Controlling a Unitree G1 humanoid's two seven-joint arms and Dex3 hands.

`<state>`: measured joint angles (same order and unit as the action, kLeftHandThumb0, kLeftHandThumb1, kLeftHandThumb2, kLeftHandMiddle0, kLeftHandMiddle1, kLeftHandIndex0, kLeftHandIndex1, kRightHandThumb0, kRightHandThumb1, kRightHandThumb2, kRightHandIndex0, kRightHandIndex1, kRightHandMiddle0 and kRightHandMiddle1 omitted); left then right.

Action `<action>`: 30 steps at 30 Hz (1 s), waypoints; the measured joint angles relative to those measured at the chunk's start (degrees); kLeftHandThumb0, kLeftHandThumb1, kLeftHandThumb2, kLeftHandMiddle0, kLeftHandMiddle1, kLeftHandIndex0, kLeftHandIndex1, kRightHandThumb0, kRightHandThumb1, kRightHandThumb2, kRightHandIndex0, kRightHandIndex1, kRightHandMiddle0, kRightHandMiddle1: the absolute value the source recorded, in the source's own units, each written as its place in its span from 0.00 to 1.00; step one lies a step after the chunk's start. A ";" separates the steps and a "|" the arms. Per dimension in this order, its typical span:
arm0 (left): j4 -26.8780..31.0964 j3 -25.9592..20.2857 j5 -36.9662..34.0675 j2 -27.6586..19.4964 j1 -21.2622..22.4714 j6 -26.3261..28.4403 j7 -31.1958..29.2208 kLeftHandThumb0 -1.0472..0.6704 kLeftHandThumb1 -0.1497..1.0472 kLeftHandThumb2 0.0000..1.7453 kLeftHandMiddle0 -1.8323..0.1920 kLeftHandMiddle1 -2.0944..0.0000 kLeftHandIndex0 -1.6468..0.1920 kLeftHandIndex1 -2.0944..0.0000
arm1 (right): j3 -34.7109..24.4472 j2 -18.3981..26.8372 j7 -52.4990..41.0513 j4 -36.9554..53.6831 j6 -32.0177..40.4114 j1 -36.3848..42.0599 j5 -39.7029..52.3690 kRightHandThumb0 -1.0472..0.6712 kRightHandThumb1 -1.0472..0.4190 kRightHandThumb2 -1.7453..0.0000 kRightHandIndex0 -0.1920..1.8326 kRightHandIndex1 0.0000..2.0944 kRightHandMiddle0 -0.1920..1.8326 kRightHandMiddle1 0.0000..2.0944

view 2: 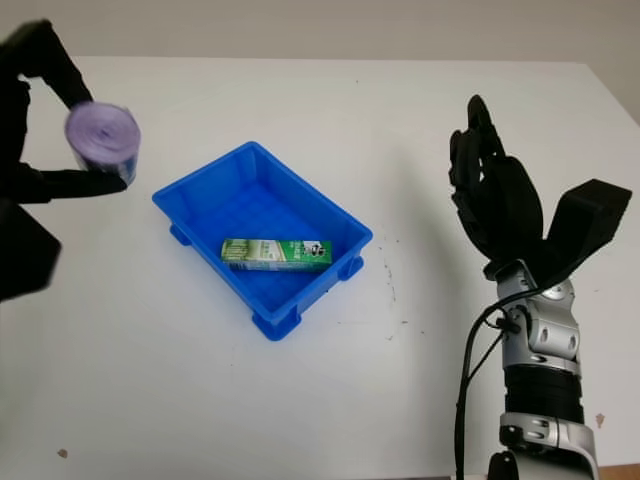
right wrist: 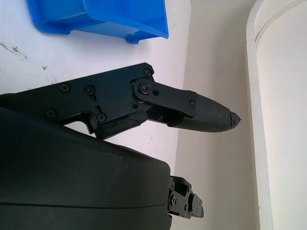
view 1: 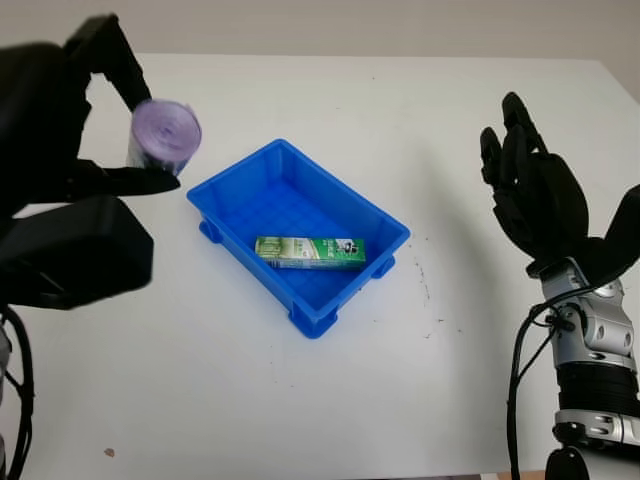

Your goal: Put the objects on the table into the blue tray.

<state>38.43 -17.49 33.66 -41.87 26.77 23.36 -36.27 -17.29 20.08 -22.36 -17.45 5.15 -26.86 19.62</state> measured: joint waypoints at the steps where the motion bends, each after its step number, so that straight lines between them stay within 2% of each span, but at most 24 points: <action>1: 0.37 -0.36 -1.85 -0.51 1.47 1.38 -0.82 0.37 1.00 0.06 0.48 0.02 0.52 0.06 | 0.03 0.00 0.20 0.01 0.12 0.01 0.00 0.18 0.00 0.64 0.00 0.00 0.00 0.00; 2: 0.40 -0.59 -3.65 -0.88 2.83 2.21 -1.13 0.37 1.00 0.05 0.49 0.02 0.52 0.06 | 0.04 -0.01 0.30 0.01 0.21 0.01 0.00 0.18 0.00 0.63 0.00 0.00 0.00 0.00; 4: -0.09 -0.48 -5.91 -1.38 4.97 2.46 -1.01 0.39 1.00 0.04 0.49 0.04 0.52 0.14 | 0.14 -0.04 0.28 0.01 0.27 0.01 0.05 0.18 0.00 0.63 0.00 0.00 0.00 0.00; 5: -0.82 -0.04 -6.87 -1.47 6.03 2.42 -0.73 0.40 1.00 0.03 0.50 0.04 0.52 0.32 | 0.17 -0.07 0.27 0.01 0.32 0.02 0.13 0.19 0.00 0.63 0.00 0.00 0.00 0.00; 7: -3.27 2.22 -8.01 -1.53 8.42 1.98 0.24 0.41 1.00 0.03 0.50 0.04 0.48 0.49 | 0.19 -0.19 0.25 0.01 0.33 0.02 0.34 0.19 0.00 0.62 0.00 0.00 0.00 0.00; 8: -4.88 3.81 -8.21 -1.52 9.63 1.36 0.95 0.41 1.00 0.03 0.50 0.04 0.46 0.55 | 0.21 -0.31 0.25 0.01 0.32 0.01 0.42 0.19 0.00 0.62 0.00 0.00 0.00 0.00; 10: -9.11 7.19 -9.01 -1.01 12.11 -1.02 2.78 0.43 0.99 0.03 0.50 0.06 0.44 0.58 | 0.37 -0.57 0.24 0.01 0.27 -0.01 0.46 0.19 0.00 0.62 0.00 0.00 0.00 0.00; 11: -10.82 8.76 -9.15 -0.63 13.02 -1.52 3.39 0.42 0.99 0.03 0.47 0.14 0.45 0.61 | 0.45 -0.67 0.25 0.01 0.27 0.02 0.46 0.19 0.00 0.62 0.00 0.00 0.00 0.00; 12: -12.71 10.50 -9.09 -0.25 14.06 -2.00 3.94 0.43 0.98 0.03 0.43 0.15 0.42 0.44 | 0.45 -0.77 0.31 0.03 0.27 0.06 0.46 0.19 0.00 0.62 0.00 0.00 0.00 0.00; 13: -14.84 12.11 -9.02 0.14 14.94 -3.09 4.67 0.44 0.98 0.03 0.41 0.14 0.41 0.31 | 0.45 -0.88 0.38 0.12 0.27 0.14 0.53 0.19 0.00 0.62 0.00 0.00 0.00 0.00; 15: -19.63 15.56 -8.35 1.18 16.58 -6.89 6.61 0.43 0.98 0.04 0.41 0.07 0.41 0.14 | 0.43 -1.27 0.69 0.68 0.34 0.37 0.91 0.19 0.00 0.62 0.00 0.00 0.00 0.00; 16: -22.46 17.52 -7.86 1.73 17.14 -9.44 7.74 0.41 0.99 0.05 0.40 0.08 0.43 0.13 | 0.42 -1.35 0.81 1.25 0.46 0.60 1.01 0.19 0.00 0.62 0.00 0.00 0.00 0.00; 17: -25.14 19.31 -7.16 2.36 17.44 -11.71 8.79 0.40 1.00 0.06 0.43 0.06 0.46 0.12 | 0.40 -1.36 0.88 1.79 0.58 0.84 1.07 0.19 0.00 0.62 0.00 0.00 0.00 0.00; 20: -31.44 23.93 -5.68 4.62 16.85 -14.74 10.23 0.37 1.00 0.08 0.58 0.01 0.66 0.12 | 0.29 -1.36 1.23 3.14 0.88 1.96 1.22 0.19 0.00 0.62 0.00 0.00 0.00 0.00; 21: -32.33 24.97 -5.12 5.00 16.37 -14.51 9.62 0.34 1.00 0.09 0.67 0.20 0.79 0.26 | 0.23 -1.36 1.36 3.54 0.97 2.38 1.25 0.19 0.00 0.62 0.00 0.00 0.00 0.00; 22: -33.16 26.16 -4.60 5.03 15.94 -14.41 8.30 0.33 1.00 0.09 0.75 0.53 0.85 0.49 | 0.07 -1.36 1.52 3.93 1.09 2.77 1.30 0.19 0.00 0.62 0.00 0.00 0.00 0.00; 23: -33.76 27.11 -4.42 5.03 15.41 -14.38 6.91 0.33 1.00 0.09 0.75 0.69 0.85 0.62 | -0.05 -1.36 1.71 4.25 1.22 3.10 1.38 0.19 0.00 0.62 0.00 0.00 0.00 0.00; 25: -35.31 28.53 -4.77 4.82 14.39 -16.53 4.73 0.37 0.98 0.05 0.83 0.91 0.91 0.80 | -0.18 -1.36 1.81 4.99 1.50 3.77 1.52 0.19 0.00 0.62 0.00 0.00 0.00 0.00; 28: -36.03 29.17 -4.87 3.99 13.55 -18.17 2.11 0.39 0.97 0.03 0.96 0.99 0.95 0.91 | -0.31 -1.36 1.81 5.39 1.58 4.25 1.58 0.19 0.00 0.62 0.00 0.00 0.00 0.00; 30: -35.71 29.17 -4.54 3.29 13.53 -16.97 0.07 0.39 0.97 0.03 0.99 0.99 0.95 0.94 | -0.34 -1.36 1.82 5.59 1.63 4.39 1.60 0.19 0.00 0.63 0.00 0.00 0.00 0.00</action>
<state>2.72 11.69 29.12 -38.58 40.31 6.39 -36.20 -17.63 18.72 -20.55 -11.86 6.78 -22.47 21.23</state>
